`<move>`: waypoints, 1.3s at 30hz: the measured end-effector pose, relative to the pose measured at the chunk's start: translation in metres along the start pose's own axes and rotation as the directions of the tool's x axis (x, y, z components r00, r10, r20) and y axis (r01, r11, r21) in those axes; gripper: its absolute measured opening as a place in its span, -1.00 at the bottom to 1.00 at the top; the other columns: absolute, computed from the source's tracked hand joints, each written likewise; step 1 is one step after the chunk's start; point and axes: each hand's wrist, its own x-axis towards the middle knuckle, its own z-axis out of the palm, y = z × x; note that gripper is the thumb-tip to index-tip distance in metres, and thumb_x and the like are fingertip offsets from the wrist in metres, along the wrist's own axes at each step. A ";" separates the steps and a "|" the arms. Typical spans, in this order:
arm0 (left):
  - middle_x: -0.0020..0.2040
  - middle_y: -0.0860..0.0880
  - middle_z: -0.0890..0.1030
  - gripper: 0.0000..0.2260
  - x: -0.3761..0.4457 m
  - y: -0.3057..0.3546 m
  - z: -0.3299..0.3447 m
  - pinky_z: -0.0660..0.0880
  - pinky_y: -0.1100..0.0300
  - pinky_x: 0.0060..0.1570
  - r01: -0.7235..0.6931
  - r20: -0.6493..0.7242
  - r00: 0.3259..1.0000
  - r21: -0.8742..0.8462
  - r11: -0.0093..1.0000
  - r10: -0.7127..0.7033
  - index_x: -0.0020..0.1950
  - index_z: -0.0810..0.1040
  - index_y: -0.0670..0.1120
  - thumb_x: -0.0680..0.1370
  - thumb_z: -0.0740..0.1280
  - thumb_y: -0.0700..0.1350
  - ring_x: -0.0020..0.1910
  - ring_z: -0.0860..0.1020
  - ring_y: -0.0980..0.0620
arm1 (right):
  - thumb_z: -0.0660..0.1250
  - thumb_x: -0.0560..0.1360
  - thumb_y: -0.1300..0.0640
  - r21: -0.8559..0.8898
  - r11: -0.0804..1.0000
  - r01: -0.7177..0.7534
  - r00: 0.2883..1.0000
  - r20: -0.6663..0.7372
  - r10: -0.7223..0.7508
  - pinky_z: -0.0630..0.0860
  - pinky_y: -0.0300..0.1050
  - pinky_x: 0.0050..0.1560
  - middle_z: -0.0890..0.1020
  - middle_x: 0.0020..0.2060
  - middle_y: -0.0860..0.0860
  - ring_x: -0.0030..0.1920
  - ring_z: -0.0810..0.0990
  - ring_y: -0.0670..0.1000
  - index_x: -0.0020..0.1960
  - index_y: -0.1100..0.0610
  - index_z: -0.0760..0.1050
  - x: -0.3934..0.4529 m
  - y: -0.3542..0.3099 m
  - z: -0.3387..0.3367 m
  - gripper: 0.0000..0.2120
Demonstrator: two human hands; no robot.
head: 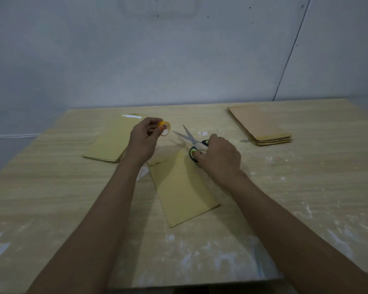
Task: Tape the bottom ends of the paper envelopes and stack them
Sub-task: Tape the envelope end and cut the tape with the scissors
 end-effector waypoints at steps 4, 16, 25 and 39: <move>-0.07 -0.10 0.64 -0.89 0.021 0.001 0.033 0.53 0.36 -0.13 0.014 0.045 0.999 0.018 1.000 -0.015 0.07 0.61 -0.19 0.55 0.40 -0.29 -0.21 0.58 0.29 | 0.40 0.45 -0.12 0.029 0.993 -0.111 0.993 -0.030 0.111 0.34 -0.11 -0.16 0.61 0.03 0.11 0.10 0.55 0.18 0.06 0.16 0.54 0.035 0.016 0.008 -0.63; -0.05 -0.06 0.66 -0.88 0.030 -0.014 0.079 0.53 0.37 -0.06 0.042 0.091 0.994 0.120 0.992 -0.053 0.09 0.63 -0.14 0.57 0.39 -0.25 -0.03 0.62 0.02 | 0.35 0.48 -0.11 0.092 0.987 -0.133 0.989 -0.052 0.139 0.46 -0.08 -0.05 0.51 0.06 0.05 0.05 0.55 0.12 0.11 0.06 0.59 0.060 0.024 0.028 -0.68; -0.01 -0.05 0.65 -0.81 0.028 -0.019 0.080 0.45 0.51 -0.10 0.001 0.111 0.994 0.160 0.987 -0.018 0.18 0.60 -0.13 0.57 0.40 -0.20 -0.01 0.60 0.06 | 0.31 0.46 -0.17 0.143 0.983 -0.116 0.984 -0.118 0.133 0.46 -0.04 -0.07 0.48 0.07 0.07 0.05 0.51 0.14 0.11 0.11 0.51 0.057 0.023 0.034 -0.60; 0.00 -0.09 0.63 -0.74 0.025 -0.014 0.079 0.56 0.18 0.08 0.104 0.122 0.987 0.035 0.994 -0.107 0.21 0.56 -0.15 0.53 0.42 -0.26 0.02 0.62 0.01 | 0.39 0.44 -0.03 0.228 0.973 0.026 0.964 -0.264 0.036 0.32 -0.13 -0.24 0.40 0.02 0.05 -0.13 0.50 0.11 0.06 0.15 0.51 0.051 0.022 0.035 -0.69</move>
